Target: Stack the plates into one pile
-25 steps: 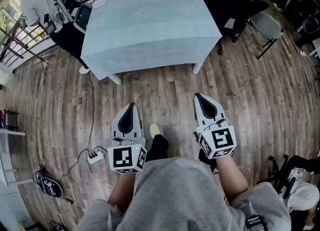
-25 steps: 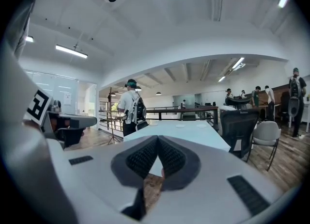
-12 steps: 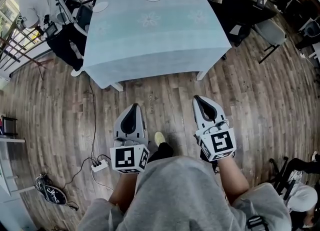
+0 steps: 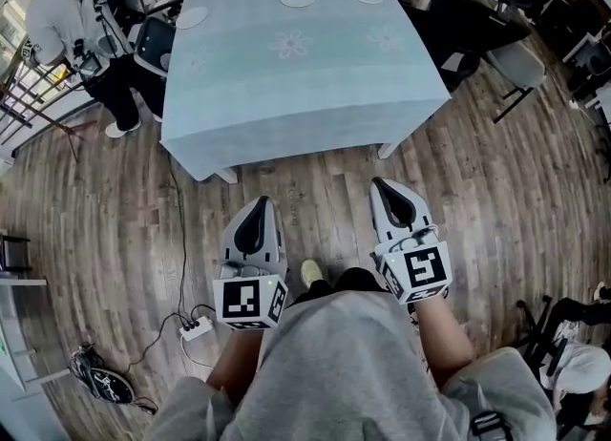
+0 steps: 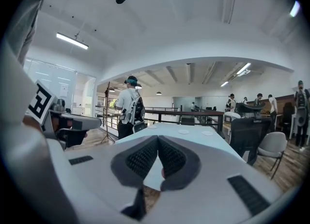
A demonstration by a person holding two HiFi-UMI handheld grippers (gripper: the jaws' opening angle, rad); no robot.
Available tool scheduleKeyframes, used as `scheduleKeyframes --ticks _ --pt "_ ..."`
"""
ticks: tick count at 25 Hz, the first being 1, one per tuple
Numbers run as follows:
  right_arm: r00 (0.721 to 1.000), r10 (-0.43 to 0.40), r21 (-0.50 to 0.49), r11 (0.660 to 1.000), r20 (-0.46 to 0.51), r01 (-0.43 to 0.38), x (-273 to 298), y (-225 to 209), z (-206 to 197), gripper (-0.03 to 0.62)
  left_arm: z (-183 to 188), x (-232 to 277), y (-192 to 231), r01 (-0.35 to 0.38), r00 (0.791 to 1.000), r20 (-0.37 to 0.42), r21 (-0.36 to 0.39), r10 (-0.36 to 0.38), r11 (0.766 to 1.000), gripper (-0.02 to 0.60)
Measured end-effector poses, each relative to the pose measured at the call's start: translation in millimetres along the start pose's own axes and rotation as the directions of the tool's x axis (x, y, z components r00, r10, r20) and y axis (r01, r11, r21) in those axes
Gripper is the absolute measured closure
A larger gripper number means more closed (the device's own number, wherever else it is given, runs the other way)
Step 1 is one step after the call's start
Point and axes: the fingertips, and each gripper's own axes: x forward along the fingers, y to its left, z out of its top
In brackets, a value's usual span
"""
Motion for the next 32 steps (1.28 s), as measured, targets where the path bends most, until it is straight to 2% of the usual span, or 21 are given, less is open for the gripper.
scheduleKeyframes --ticks 4,9,15,22,32 --pt "1.000 0.009 -0.045 0.999 -0.002 -0.009 8.2 3.7 0.8 0.568 -1.5 3.4 9.1 -0.006 1.000 0.005 -0.009 0.006 1.000 0.566" --pt "0.999 -0.009 -0.022 1.000 -0.033 0.008 16.4 1.6 -6.8 0.568 -3.5 4.3 15.2 0.009 1.000 0.003 -0.005 -0.009 1.000 0.566" --pt "0.999 -0.004 -0.072 0.997 -0.038 0.001 26.4 5.8 -2.3 0.568 0.5 6.1 28.5 -0.003 1.000 0.010 -0.006 0.003 1.000 0.566" --pt "1.000 0.011 -0.074 0.997 -0.029 -0.013 45.3 1.1 -0.1 0.568 8.2 17.6 35.4 -0.021 0.999 0.030 0.007 0.021 1.000 0.566" --pt "0.999 0.034 -0.103 0.994 -0.015 -0.035 94.5 -23.5 2.4 0.568 12.7 68.6 53.8 -0.038 0.999 0.022 0.014 0.038 0.999 0.566"
